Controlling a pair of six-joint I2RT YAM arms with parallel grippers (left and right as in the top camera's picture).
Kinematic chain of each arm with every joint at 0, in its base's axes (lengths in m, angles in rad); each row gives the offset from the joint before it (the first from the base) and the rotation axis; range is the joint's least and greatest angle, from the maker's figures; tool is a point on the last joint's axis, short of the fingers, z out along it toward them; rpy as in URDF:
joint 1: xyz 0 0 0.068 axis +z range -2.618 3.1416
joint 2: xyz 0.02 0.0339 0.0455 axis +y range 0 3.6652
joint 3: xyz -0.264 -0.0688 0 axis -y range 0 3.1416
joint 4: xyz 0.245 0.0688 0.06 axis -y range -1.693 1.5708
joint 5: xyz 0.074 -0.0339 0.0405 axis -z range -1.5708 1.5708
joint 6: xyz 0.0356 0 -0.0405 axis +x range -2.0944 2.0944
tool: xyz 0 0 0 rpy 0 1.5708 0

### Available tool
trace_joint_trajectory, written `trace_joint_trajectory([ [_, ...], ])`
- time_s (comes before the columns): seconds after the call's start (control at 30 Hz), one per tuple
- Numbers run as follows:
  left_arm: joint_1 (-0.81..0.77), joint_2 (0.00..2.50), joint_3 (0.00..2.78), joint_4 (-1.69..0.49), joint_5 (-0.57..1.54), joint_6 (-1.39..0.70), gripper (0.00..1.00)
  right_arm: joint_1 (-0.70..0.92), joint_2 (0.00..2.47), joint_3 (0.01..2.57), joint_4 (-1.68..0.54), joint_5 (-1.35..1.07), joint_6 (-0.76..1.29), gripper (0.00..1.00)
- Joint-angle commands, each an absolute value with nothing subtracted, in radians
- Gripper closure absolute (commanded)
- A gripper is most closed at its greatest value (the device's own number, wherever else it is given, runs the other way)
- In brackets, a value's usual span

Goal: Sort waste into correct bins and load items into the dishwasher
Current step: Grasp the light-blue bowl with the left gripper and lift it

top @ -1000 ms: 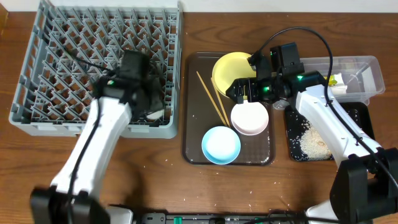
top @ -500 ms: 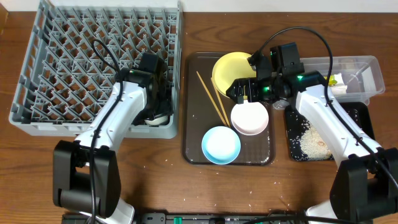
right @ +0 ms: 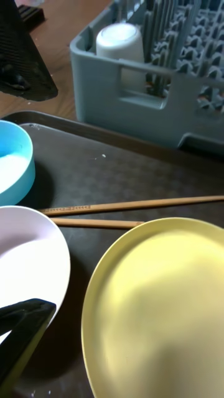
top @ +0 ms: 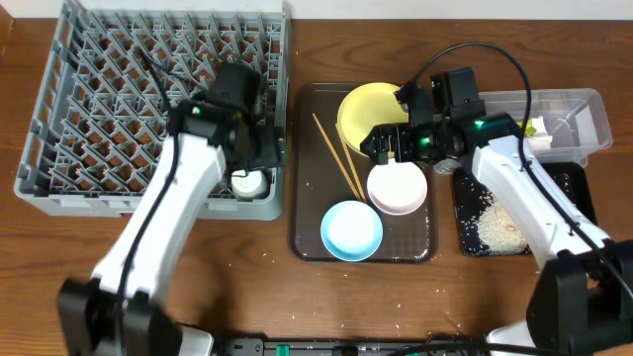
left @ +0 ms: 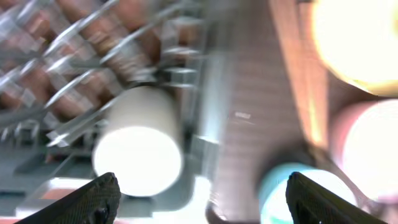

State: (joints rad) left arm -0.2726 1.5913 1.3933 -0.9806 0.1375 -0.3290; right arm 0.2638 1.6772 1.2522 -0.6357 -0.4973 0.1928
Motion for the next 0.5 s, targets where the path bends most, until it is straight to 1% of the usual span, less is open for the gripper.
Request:
trace_joint_trajectory([
  [0.0,-0.375,1.549,1.411,-1.004,0.229,-0.099,0.16,0.242,1.608,1.283,-0.64,-0.497,0.174,0.01],
  [0.13,-0.478,1.598,1.373,-1.023,0.254,-0.008,0.16,0.206,1.554,1.283,-0.657,-0.496,0.149,0.01],
  [0.23,-0.548,1.664,1.345,-1.007,0.269,0.009,0.16,0.178,1.511,1.283,-0.682,-0.466,0.141,0.01],
  [0.37,-0.601,1.782,1.344,-1.0,0.267,0.015,0.16,0.147,1.458,1.283,-0.718,-0.422,0.14,0.01],
  [0.47,-0.611,1.864,1.344,-0.989,0.246,0.015,0.16,0.136,1.431,1.283,-0.735,-0.418,0.127,0.01],
])
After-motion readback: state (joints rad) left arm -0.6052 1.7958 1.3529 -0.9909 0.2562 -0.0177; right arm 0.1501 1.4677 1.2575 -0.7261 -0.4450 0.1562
